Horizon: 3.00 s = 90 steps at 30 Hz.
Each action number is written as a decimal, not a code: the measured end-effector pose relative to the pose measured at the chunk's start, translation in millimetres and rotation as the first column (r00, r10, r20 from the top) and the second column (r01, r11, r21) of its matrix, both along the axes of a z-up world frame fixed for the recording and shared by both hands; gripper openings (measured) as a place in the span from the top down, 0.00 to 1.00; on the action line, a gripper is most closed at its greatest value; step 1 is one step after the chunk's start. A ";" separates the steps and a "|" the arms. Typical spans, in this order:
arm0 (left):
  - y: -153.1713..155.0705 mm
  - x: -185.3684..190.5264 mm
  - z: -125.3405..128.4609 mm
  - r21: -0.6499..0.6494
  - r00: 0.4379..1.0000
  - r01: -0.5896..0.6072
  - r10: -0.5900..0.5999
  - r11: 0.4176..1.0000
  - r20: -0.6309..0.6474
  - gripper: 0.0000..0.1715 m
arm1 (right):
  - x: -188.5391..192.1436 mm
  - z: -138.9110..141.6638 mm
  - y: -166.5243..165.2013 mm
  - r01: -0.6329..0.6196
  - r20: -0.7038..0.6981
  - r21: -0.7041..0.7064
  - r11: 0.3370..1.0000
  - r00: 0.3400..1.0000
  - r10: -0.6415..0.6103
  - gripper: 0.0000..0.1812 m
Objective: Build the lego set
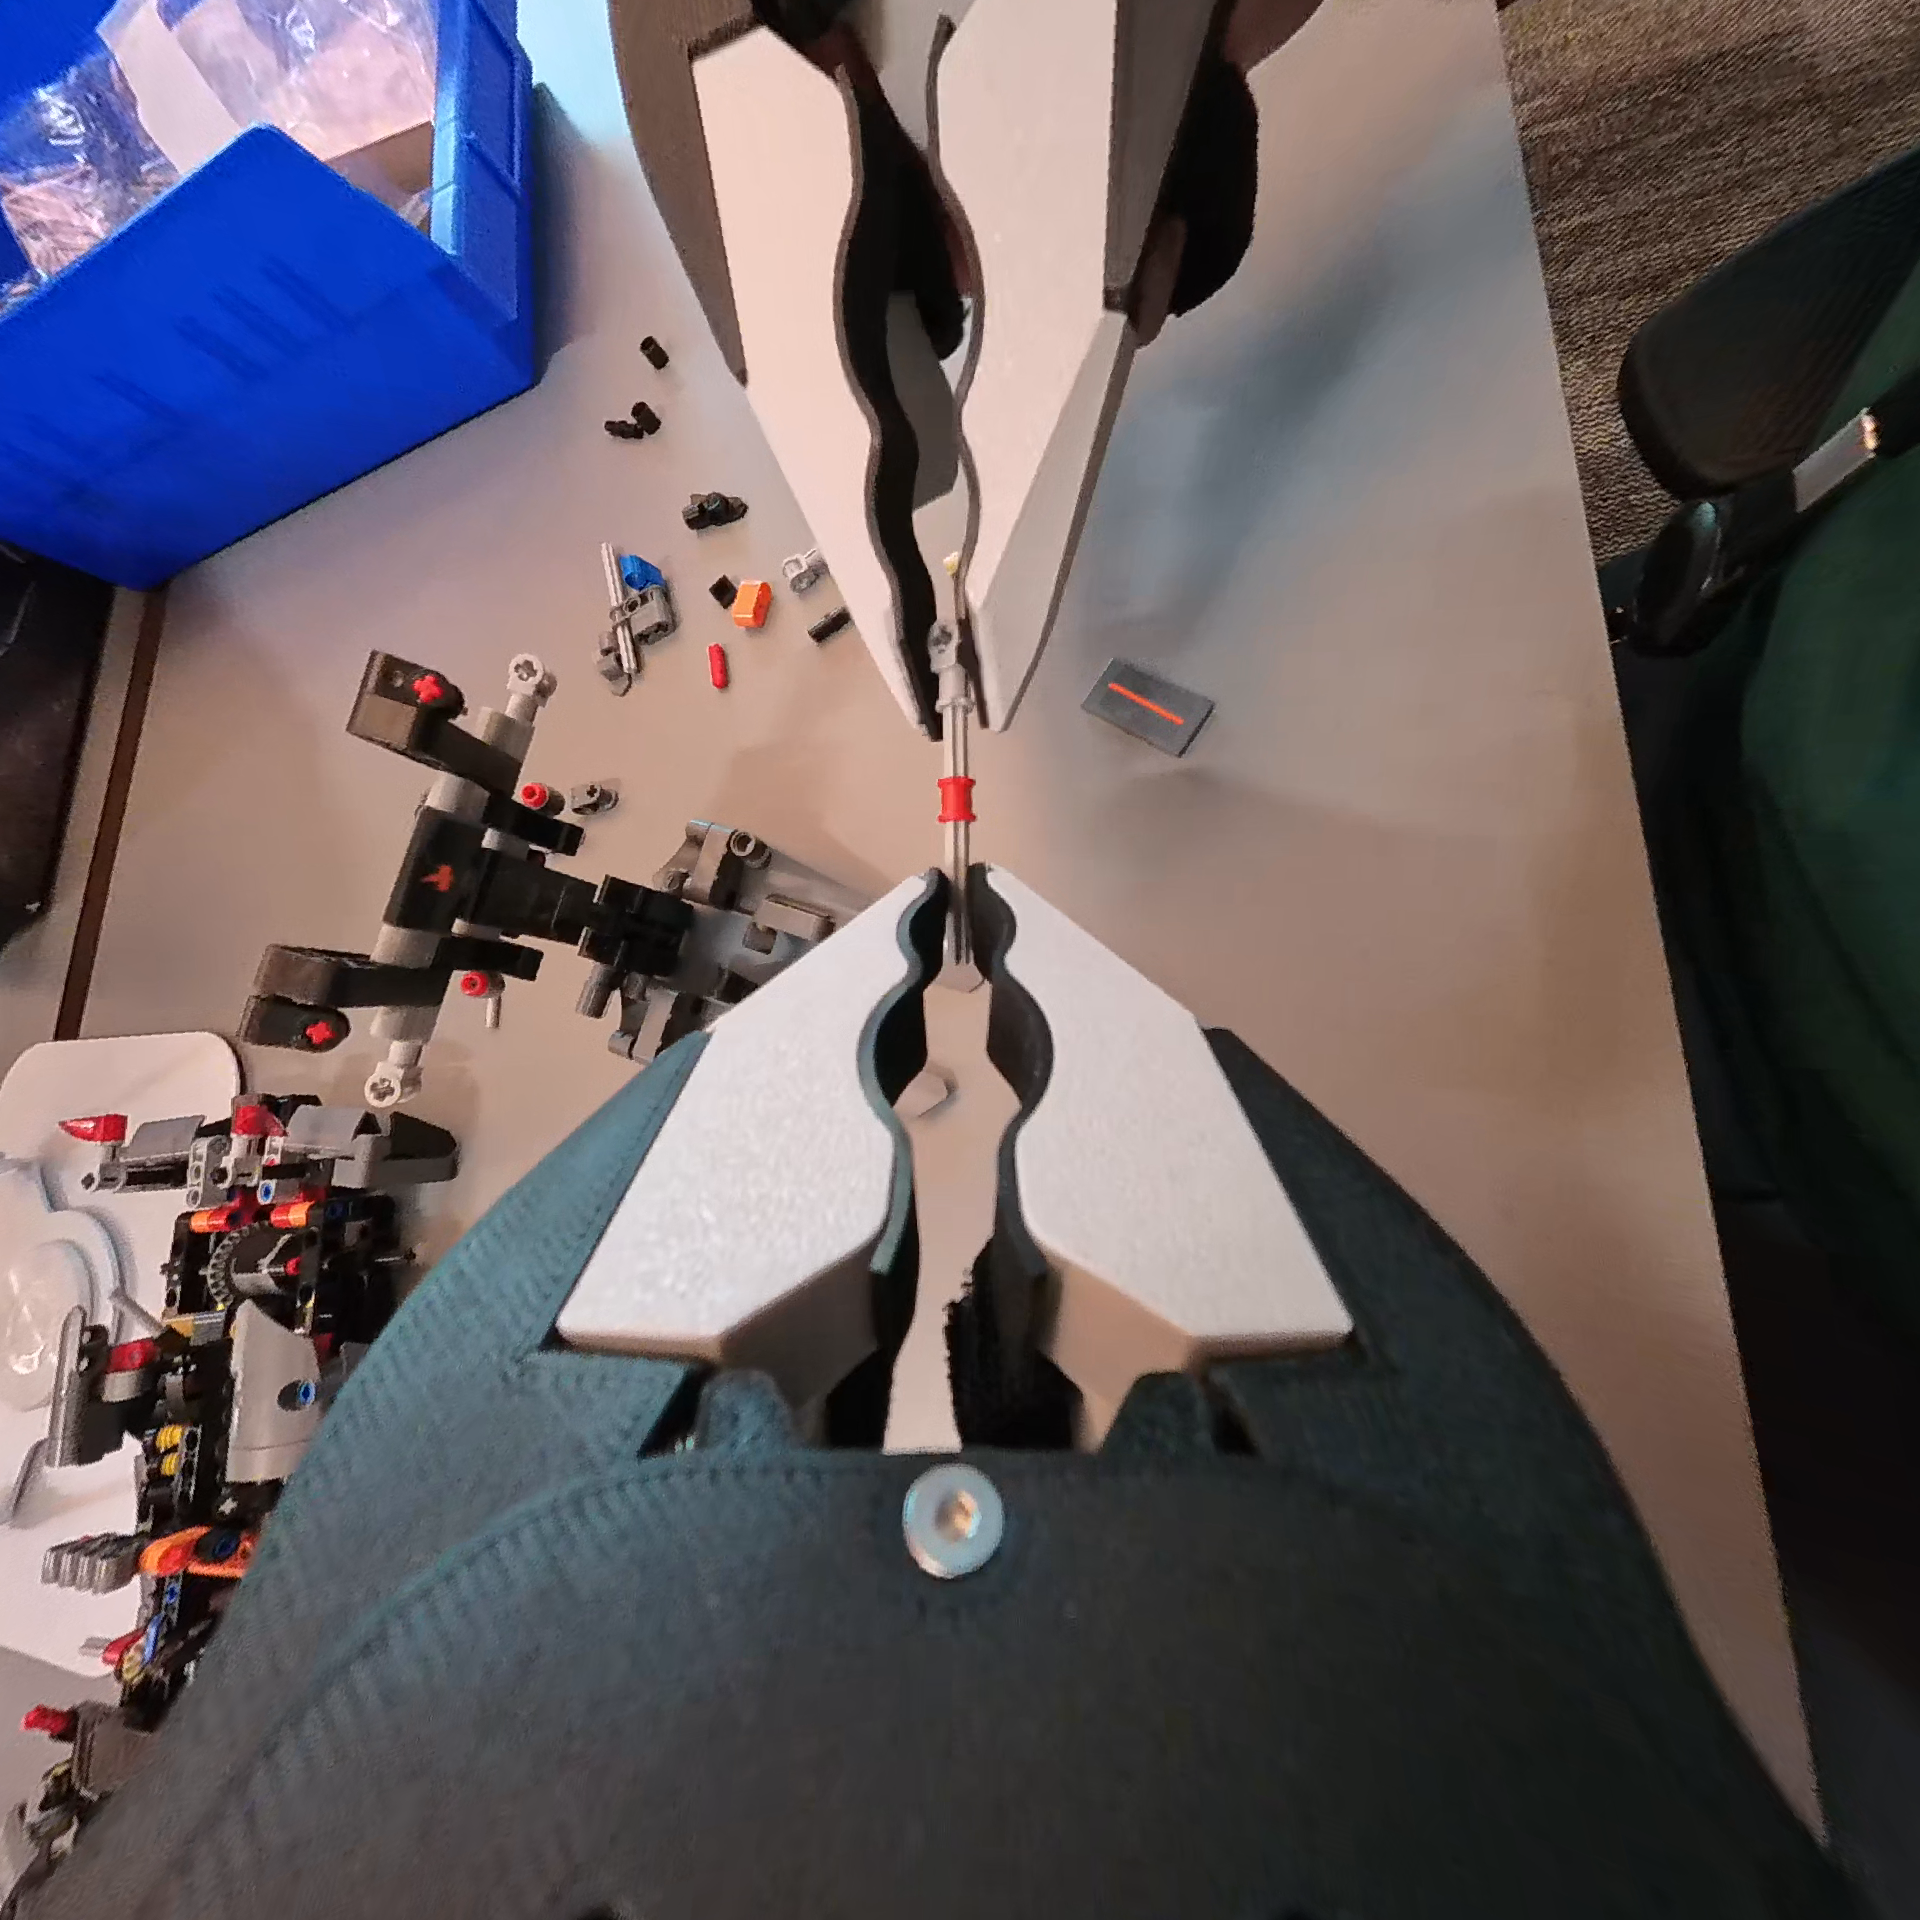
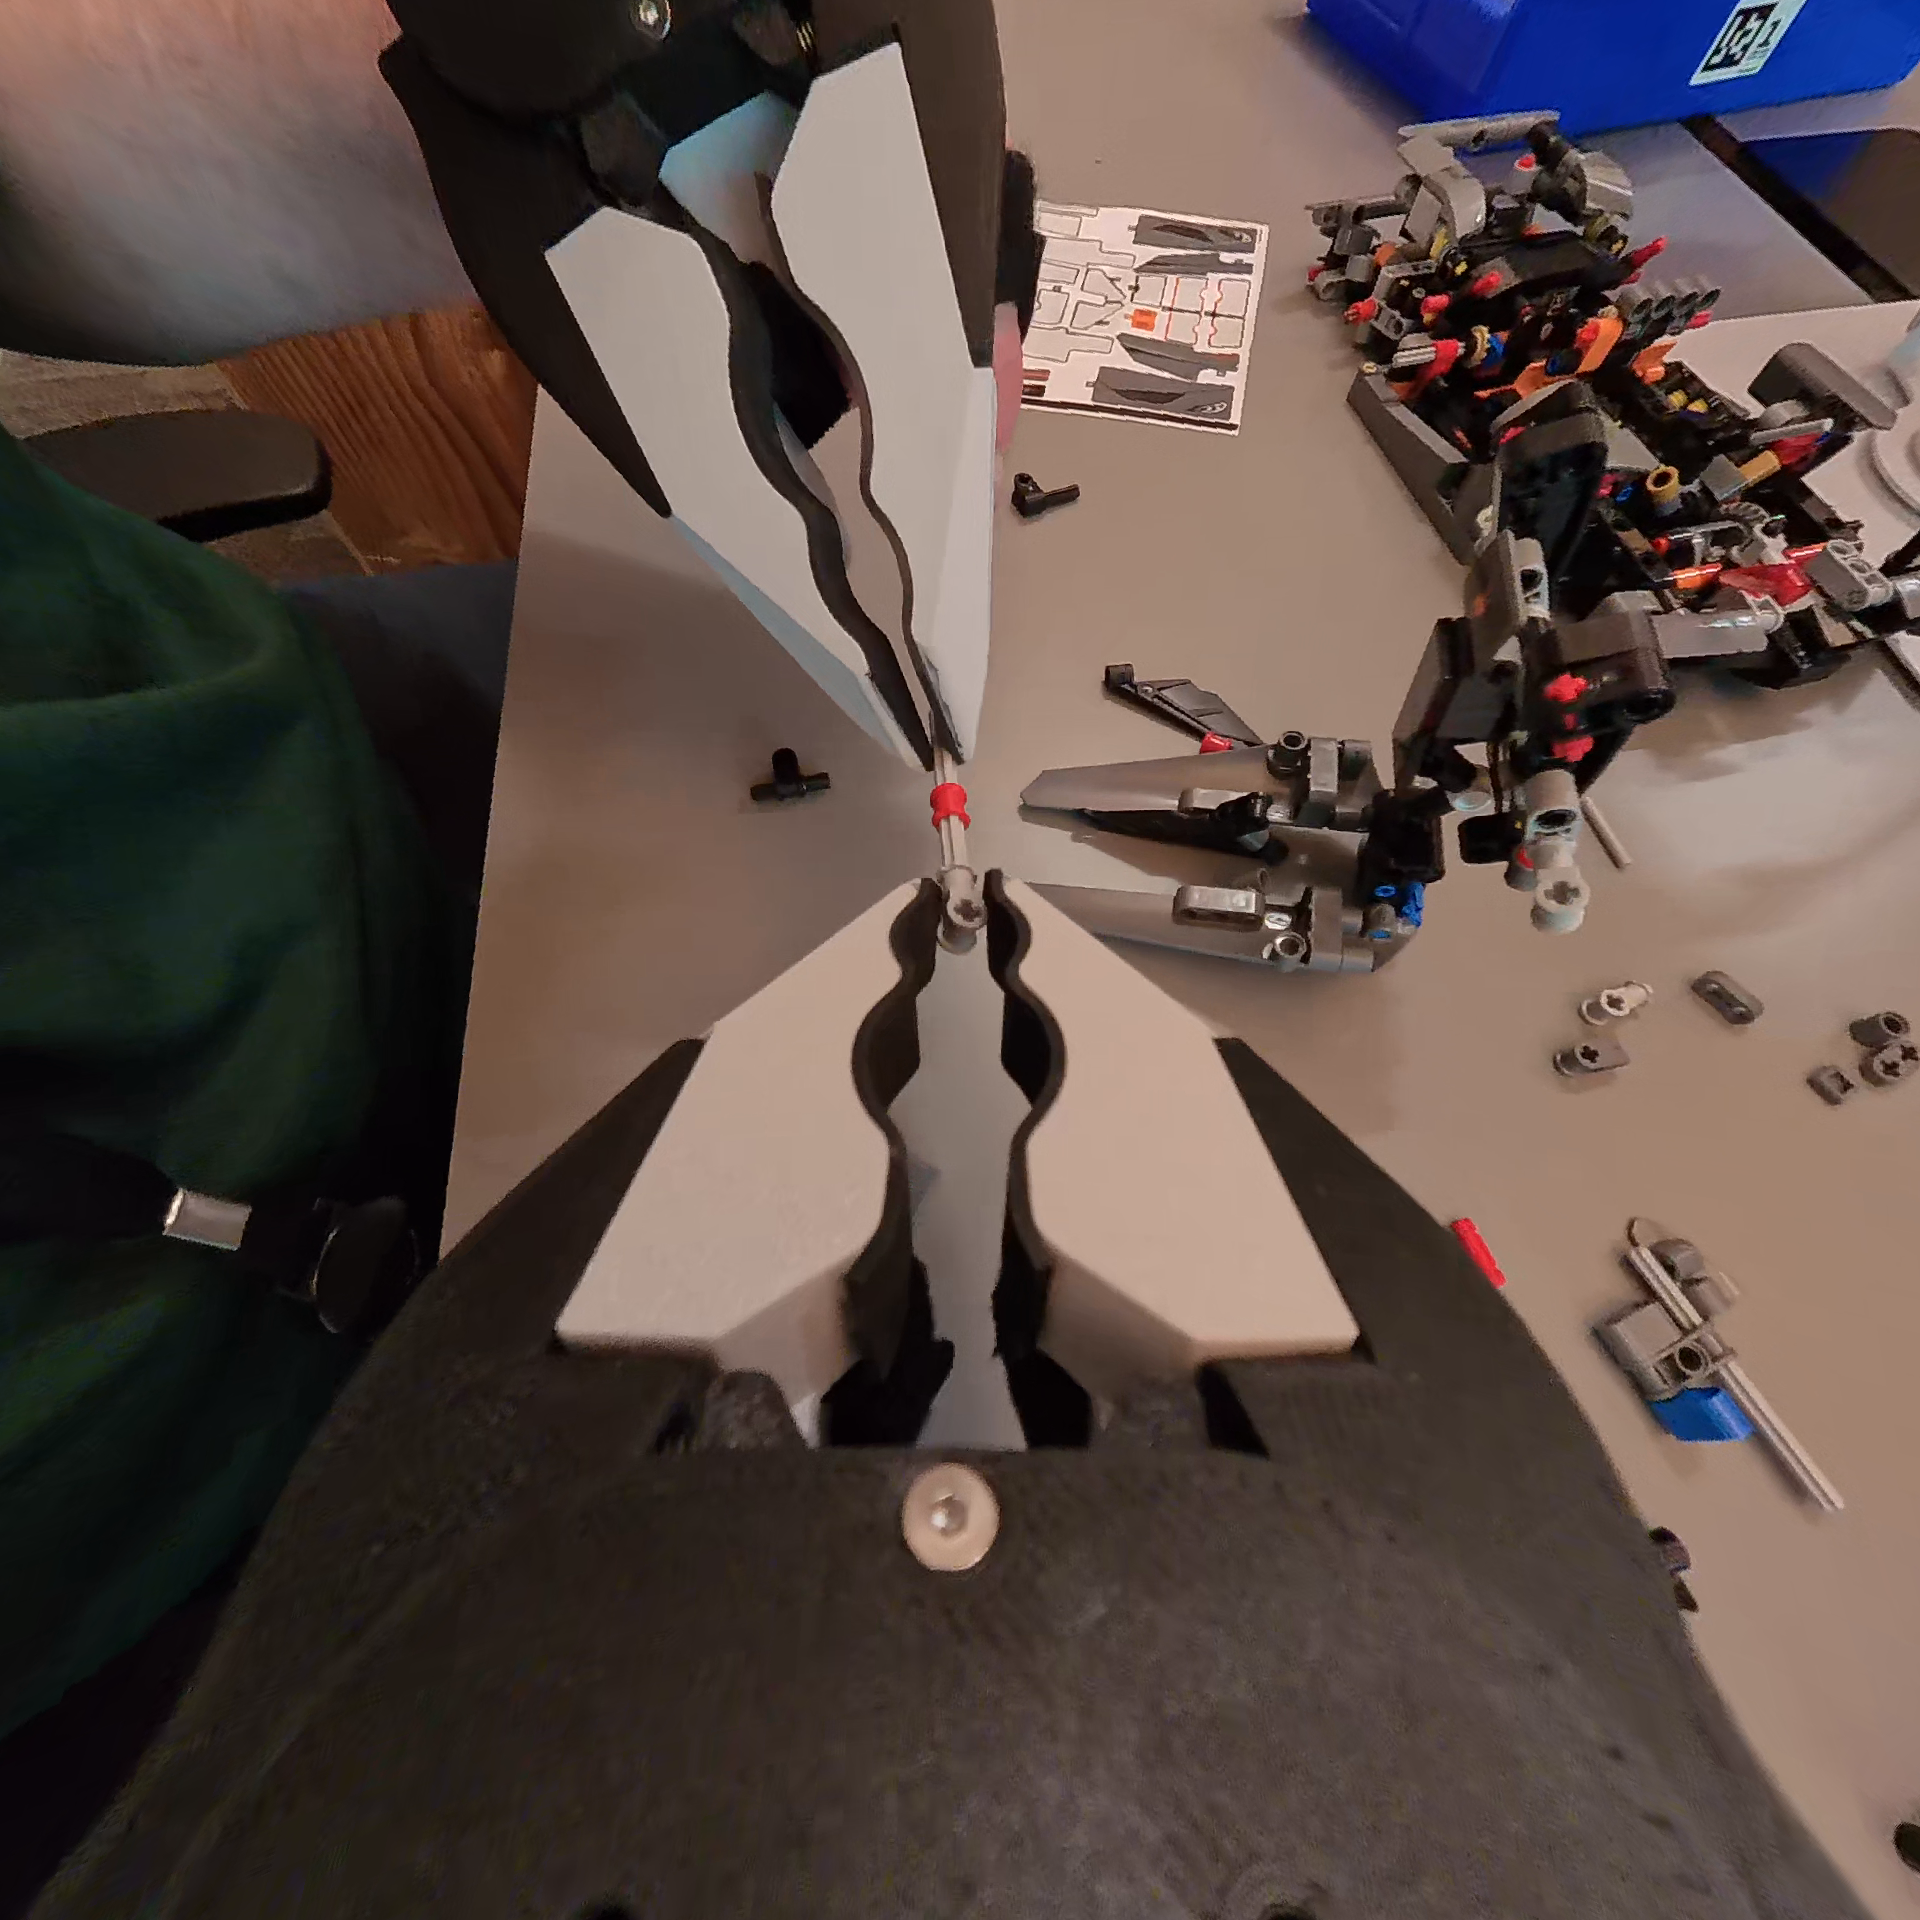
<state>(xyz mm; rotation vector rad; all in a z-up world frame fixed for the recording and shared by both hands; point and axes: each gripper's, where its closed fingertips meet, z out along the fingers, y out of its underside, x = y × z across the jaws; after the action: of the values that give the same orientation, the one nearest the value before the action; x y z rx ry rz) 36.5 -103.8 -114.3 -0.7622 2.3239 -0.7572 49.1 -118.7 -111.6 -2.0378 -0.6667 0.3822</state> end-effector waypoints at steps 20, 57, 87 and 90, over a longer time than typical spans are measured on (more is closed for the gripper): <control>-2.4 6.6 3.4 -0.030 0.999 -0.025 0.026 0.999 0.031 0.97 | 0.4 10.8 -0.1 0.010 -0.064 0.066 0.998 0.998 -0.005 0.97; -15.5 12.7 9.4 0.018 0.999 -0.010 0.009 1.000 0.045 0.99 | 6.7 17.9 -11.9 0.035 -0.118 0.099 0.994 0.993 -0.024 0.98; -8.5 18.6 30.2 0.001 0.987 -0.100 0.099 0.995 0.128 0.92 | 12.4 36.2 -11.4 0.093 -0.222 0.189 0.978 0.974 -0.050 0.98; -11.2 15.4 31.9 -0.013 0.986 -0.101 0.102 0.995 0.132 0.91 | 9.3 35.7 -13.5 0.086 -0.221 0.191 0.978 0.974 -0.042 0.98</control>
<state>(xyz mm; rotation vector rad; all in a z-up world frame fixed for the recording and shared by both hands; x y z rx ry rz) 51.9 -115.0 -82.4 -0.8022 2.1483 -0.7467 58.5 -132.1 -75.9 -1.7921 -0.4836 0.4724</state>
